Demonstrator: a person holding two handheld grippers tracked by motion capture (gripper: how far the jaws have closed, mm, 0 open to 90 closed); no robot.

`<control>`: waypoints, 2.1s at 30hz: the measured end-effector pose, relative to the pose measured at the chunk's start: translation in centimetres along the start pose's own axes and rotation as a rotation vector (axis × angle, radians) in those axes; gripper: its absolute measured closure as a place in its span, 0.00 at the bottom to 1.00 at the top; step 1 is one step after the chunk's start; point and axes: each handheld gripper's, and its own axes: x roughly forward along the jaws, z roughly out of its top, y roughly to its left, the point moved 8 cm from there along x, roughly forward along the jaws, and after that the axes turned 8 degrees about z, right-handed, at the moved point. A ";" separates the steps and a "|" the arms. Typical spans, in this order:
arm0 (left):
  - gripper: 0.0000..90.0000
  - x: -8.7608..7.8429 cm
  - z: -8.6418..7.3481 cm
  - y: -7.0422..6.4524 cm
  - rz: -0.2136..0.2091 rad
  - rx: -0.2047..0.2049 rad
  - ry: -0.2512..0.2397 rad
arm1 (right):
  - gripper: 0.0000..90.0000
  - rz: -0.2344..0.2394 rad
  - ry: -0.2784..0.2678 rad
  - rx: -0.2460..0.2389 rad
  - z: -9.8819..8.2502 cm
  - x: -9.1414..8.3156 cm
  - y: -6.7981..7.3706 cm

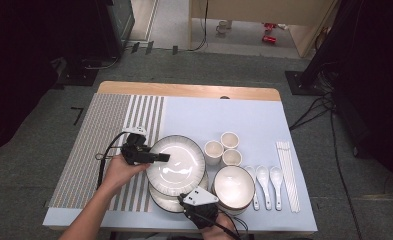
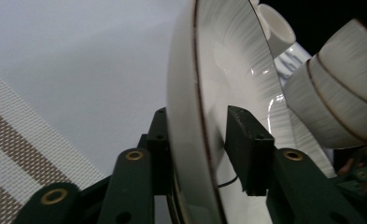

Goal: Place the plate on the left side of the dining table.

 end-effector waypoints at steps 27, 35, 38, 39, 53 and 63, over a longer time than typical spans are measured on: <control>0.87 -2.0 2.1 0.8 -0.013 -0.209 -0.082 | 0.62 0.028 -0.016 -0.001 -0.1 0.8 0.3; 0.89 -2.9 2.2 1.5 0.015 -0.225 -0.091 | 0.58 0.027 -0.018 0.012 -0.1 0.8 0.2; 0.89 -3.2 2.3 1.7 0.016 -0.234 -0.097 | 0.55 0.022 -0.018 0.019 -0.1 0.8 0.1; 0.89 -3.3 2.3 1.8 0.018 -0.235 -0.101 | 0.54 0.023 -0.020 0.022 -0.1 0.8 0.1; 0.90 -4.6 2.5 2.5 0.025 -0.273 -0.121 | 0.51 0.019 -0.030 0.033 -0.1 0.8 0.0; 0.90 -5.6 2.6 3.0 0.032 -0.285 -0.131 | 0.47 0.014 -0.037 0.033 -0.1 0.8 -0.2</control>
